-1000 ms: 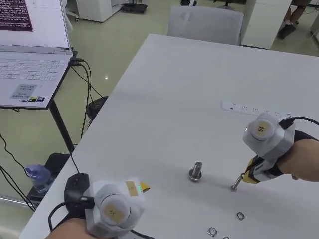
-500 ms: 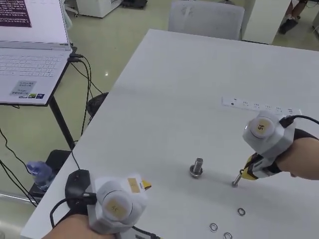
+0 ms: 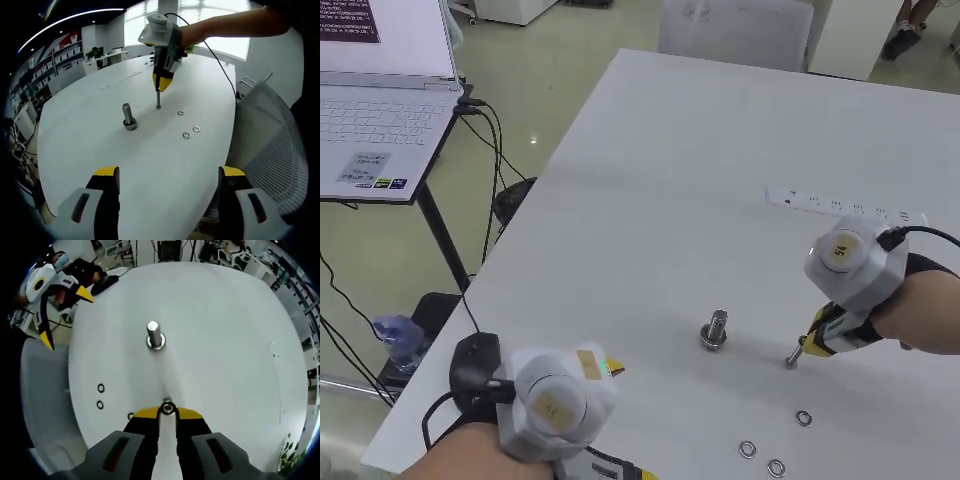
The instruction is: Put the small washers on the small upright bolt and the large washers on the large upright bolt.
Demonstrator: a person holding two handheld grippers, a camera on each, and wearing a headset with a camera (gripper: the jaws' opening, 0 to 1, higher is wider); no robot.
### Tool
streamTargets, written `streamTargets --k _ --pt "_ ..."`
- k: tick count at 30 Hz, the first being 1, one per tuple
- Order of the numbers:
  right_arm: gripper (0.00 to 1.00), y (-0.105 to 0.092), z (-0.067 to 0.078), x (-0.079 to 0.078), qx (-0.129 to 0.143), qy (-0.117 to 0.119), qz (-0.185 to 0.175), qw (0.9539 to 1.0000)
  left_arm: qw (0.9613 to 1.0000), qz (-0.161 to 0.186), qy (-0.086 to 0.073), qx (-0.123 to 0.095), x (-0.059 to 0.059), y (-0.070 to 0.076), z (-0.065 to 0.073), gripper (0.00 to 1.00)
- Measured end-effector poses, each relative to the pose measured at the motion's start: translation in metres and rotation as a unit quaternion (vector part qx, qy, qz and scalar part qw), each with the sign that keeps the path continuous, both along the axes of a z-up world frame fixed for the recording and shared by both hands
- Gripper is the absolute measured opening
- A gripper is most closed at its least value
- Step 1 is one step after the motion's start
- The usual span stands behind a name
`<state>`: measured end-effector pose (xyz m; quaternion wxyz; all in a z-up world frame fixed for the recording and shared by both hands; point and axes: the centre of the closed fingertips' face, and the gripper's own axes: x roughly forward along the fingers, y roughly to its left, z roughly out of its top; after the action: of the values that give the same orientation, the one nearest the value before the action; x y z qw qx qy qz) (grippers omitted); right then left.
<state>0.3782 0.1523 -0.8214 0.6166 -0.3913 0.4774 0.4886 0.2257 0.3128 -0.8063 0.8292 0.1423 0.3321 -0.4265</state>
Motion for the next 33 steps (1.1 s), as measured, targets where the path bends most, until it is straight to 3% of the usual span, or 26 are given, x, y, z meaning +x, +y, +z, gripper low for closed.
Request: streamTargets --k 13,33 --pt "0.12 -0.002 -0.011 -0.002 -0.011 0.003 0.004 0.9999 1.0 -0.002 0.001 -0.002 -0.003 -0.003 0.0 0.79" --pt "0.13 0.001 -0.029 -0.008 -0.019 0.001 0.012 0.9997 0.9998 -0.004 0.017 0.006 -0.012 0.003 -0.005 0.77"
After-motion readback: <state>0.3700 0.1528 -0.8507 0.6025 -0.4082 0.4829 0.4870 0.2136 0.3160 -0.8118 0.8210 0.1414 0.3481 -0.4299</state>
